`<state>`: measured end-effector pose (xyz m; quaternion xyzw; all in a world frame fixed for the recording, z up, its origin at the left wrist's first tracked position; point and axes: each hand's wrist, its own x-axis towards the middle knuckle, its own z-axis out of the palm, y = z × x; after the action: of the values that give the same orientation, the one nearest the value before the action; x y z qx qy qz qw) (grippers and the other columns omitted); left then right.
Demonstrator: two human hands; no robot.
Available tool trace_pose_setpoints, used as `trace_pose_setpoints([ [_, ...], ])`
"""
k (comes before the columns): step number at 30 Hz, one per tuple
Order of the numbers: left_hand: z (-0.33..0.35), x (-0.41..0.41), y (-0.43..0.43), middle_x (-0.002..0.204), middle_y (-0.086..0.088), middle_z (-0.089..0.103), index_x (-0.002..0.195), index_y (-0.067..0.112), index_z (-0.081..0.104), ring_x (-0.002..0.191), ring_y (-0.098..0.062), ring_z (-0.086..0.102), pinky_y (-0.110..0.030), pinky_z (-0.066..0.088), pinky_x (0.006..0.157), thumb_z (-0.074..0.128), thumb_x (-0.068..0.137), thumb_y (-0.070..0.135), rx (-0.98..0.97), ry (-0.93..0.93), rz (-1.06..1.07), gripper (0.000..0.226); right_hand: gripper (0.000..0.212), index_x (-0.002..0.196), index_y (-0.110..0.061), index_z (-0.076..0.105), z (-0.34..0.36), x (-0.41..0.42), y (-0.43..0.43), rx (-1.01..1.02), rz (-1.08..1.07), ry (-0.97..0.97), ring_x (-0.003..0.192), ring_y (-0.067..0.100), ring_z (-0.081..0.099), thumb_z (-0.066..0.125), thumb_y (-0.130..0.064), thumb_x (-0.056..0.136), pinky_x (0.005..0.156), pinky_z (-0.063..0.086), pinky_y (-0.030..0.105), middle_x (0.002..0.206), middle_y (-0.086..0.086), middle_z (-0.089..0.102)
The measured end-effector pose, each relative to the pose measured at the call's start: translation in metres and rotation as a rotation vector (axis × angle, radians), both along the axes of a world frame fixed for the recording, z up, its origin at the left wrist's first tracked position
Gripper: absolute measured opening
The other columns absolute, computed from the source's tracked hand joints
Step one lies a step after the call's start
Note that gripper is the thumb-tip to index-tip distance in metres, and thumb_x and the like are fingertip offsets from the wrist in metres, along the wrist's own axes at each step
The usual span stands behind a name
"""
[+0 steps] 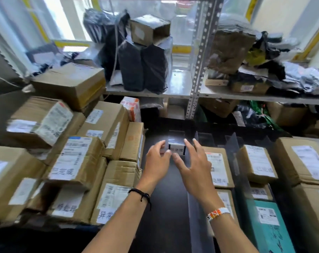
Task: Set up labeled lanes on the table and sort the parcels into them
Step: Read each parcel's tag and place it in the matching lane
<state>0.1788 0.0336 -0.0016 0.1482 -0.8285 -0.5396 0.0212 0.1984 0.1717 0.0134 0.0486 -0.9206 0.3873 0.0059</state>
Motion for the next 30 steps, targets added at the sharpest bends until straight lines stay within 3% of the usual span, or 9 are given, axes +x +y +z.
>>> trace_pose_setpoints([
  [4,0.032,0.007,-0.048,0.144,-0.001,0.061,0.146,0.017,0.057,0.125,-0.011,0.06,-0.028,0.047,0.107,0.056,0.104,0.014,0.027,0.111,0.107,0.042,0.066,0.159,-0.031,0.04,0.021,-0.006,-0.061,-0.186,0.115,-0.006,0.156,0.011,0.024,0.049,-0.061,0.101,0.127,0.02,0.04,0.171,-0.004,0.027],
  [8,0.062,0.027,-0.1,0.139,0.001,0.063,0.143,0.02,0.059,0.124,-0.012,0.059,-0.037,0.048,0.111,0.055,0.102,0.022,-0.083,0.215,0.216,0.042,0.073,0.157,-0.023,0.045,0.035,0.0,-0.118,-0.359,0.223,-0.029,0.15,0.009,0.037,0.046,-0.068,0.099,0.126,0.029,0.036,0.163,-0.002,0.042],
  [12,0.08,0.05,-0.158,0.144,0.001,0.059,0.144,0.02,0.058,0.133,-0.015,0.053,-0.031,0.042,0.111,0.056,0.103,0.017,-0.227,0.231,0.316,0.041,0.078,0.159,-0.027,0.041,0.039,0.01,-0.168,-0.393,0.302,-0.098,0.146,0.009,0.042,0.045,-0.07,0.094,0.123,0.036,0.04,0.161,-0.006,0.044],
  [18,0.063,0.067,-0.218,0.156,-0.012,0.045,0.153,0.007,0.045,0.143,-0.03,0.043,-0.04,0.035,0.12,0.051,0.095,-0.001,-0.418,-0.017,0.295,0.059,0.072,0.162,-0.03,0.036,0.01,0.018,-0.225,-0.396,0.345,-0.271,0.148,0.015,0.041,0.059,-0.051,0.097,0.124,0.034,0.046,0.16,-0.004,0.044],
  [23,0.057,0.074,-0.225,0.158,-0.011,0.044,0.159,0.01,0.035,0.141,-0.032,0.046,-0.042,0.039,0.114,0.049,0.098,0.007,-0.399,-0.102,0.298,0.062,0.076,0.161,-0.053,0.018,-0.001,0.032,-0.235,-0.556,0.334,-0.415,0.14,0.006,0.045,0.062,-0.044,0.099,0.12,0.038,0.038,0.158,-0.019,0.044],
  [25,0.058,0.073,-0.231,0.152,-0.008,0.054,0.156,0.015,0.042,0.133,-0.029,0.056,-0.042,0.049,0.11,0.047,0.097,0.007,-0.305,-0.081,0.321,0.061,0.072,0.162,-0.051,0.016,0.003,0.033,-0.228,-0.6,0.348,-0.45,0.13,0.0,0.047,0.058,-0.035,0.106,0.103,0.043,0.017,0.147,-0.026,0.046],
  [27,0.061,0.073,-0.234,0.148,-0.003,0.058,0.155,0.019,0.045,0.119,-0.018,0.063,-0.034,0.058,0.091,0.046,0.098,0.005,-0.174,-0.042,0.339,0.058,0.066,0.162,-0.05,0.019,0.005,0.032,-0.219,-0.646,0.367,-0.468,0.116,-0.012,0.052,0.052,-0.027,0.11,0.081,0.042,0.0,0.139,-0.03,0.045],
  [28,0.064,0.075,-0.233,0.148,-0.001,0.058,0.155,0.02,0.046,0.113,-0.013,0.062,-0.026,0.056,0.081,0.046,0.1,0.002,-0.136,-0.016,0.336,0.057,0.063,0.16,-0.051,0.022,0.008,0.033,-0.215,-0.666,0.382,-0.476,0.11,-0.018,0.054,0.051,-0.025,0.111,0.075,0.043,-0.001,0.139,-0.033,0.044],
  [30,0.07,0.078,-0.227,0.149,0.001,0.056,0.156,0.019,0.045,0.114,-0.011,0.059,-0.02,0.052,0.078,0.047,0.103,0.0,-0.101,0.043,0.321,0.056,0.062,0.157,-0.059,0.025,0.009,0.037,-0.208,-0.727,0.384,-0.501,0.108,-0.014,0.064,0.049,-0.024,0.111,0.079,0.054,0.01,0.144,-0.03,0.049],
])
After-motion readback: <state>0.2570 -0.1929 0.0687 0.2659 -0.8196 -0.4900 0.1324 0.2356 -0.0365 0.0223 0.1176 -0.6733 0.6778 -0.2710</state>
